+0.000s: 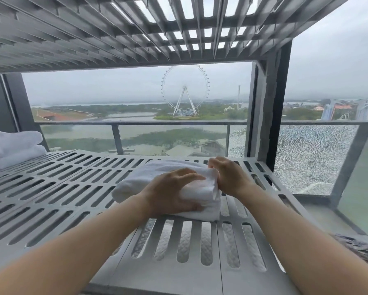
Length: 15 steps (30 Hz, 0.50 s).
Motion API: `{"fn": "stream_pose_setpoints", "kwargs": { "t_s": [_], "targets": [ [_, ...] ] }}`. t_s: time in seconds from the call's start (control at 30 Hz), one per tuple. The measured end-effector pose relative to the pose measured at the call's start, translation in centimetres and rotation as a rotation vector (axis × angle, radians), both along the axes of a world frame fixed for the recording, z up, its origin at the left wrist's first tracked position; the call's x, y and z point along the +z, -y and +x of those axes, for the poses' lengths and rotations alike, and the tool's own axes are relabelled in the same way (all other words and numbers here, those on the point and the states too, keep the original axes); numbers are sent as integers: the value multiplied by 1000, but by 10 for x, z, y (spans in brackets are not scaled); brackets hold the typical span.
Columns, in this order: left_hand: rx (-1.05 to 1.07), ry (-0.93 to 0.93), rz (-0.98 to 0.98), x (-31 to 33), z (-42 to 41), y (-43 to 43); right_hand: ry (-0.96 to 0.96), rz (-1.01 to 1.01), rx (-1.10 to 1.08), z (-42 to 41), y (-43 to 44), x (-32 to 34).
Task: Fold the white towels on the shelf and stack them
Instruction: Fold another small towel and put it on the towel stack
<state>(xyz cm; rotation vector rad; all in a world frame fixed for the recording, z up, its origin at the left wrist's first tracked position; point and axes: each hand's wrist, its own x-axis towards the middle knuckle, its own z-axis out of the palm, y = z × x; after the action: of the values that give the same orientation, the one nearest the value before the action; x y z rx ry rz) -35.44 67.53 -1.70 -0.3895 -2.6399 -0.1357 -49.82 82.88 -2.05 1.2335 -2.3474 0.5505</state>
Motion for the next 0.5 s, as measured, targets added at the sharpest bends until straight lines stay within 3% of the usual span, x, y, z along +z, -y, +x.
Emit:
{"fn": "stream_pose_setpoints", "kwargs": {
  "t_s": [0.23,0.37,0.5],
  "targets": [
    [-90,-59,23,2,1,-3,0,102,104,6,-12,2],
    [-175,-97,-102,4,2,3,-4,147,119,14,-15,1],
    [-116,-55,-216,12,4,31,-21,106,95,22,-16,0]
  ]
}}
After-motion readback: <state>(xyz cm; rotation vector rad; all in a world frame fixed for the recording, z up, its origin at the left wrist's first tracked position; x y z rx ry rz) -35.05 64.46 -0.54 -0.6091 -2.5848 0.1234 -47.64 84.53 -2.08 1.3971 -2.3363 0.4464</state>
